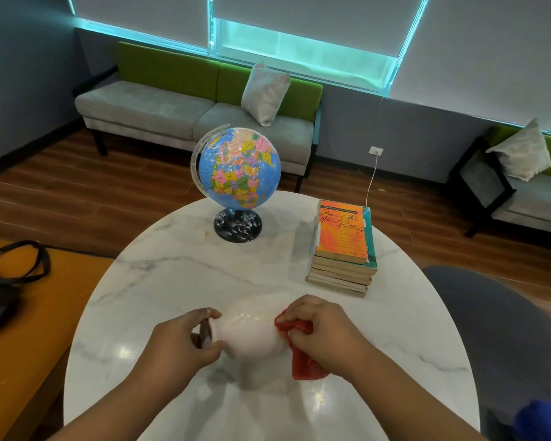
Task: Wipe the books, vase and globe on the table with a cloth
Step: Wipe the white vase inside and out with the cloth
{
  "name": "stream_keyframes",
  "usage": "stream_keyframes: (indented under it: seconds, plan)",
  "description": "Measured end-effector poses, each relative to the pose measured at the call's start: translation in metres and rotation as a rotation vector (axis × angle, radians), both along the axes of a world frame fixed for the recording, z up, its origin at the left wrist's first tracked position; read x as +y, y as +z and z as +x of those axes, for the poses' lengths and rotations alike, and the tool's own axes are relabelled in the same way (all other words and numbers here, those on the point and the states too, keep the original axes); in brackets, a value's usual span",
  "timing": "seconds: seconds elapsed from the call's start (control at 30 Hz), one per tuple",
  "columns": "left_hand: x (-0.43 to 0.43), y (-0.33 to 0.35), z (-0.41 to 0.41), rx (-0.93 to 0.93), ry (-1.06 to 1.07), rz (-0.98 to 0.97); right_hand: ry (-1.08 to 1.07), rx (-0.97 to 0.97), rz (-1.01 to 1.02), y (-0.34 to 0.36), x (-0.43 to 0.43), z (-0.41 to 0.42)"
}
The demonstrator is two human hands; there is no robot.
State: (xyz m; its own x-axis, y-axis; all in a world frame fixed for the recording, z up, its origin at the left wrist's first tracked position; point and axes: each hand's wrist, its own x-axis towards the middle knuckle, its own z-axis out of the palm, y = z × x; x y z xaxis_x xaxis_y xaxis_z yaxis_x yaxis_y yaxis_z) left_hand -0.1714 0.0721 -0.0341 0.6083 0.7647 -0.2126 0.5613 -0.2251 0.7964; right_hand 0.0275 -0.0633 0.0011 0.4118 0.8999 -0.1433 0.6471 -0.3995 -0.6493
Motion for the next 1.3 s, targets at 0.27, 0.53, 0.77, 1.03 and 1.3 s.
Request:
stream_keyframes:
  seconds: [0.27,0.53,0.77,1.03,1.3]
  plan:
    - [0.0,0.004,0.005,-0.005,0.01,0.01,0.043,-0.087,0.031,-0.006,0.0,-0.01]
    - [-0.002,0.006,0.009,0.03,0.004,0.055,-0.054,-0.186,0.035,-0.005,0.009,-0.007]
    - [-0.003,0.004,0.004,0.016,0.003,0.039,0.012,-0.073,-0.022,0.006,0.001,-0.001]
    - [-0.005,0.006,0.009,0.033,-0.001,0.073,0.055,-0.23,-0.026,0.006,0.013,-0.014]
    - [-0.008,0.01,0.011,0.028,-0.033,0.106,-0.084,-0.172,-0.048,0.009,0.015,0.002]
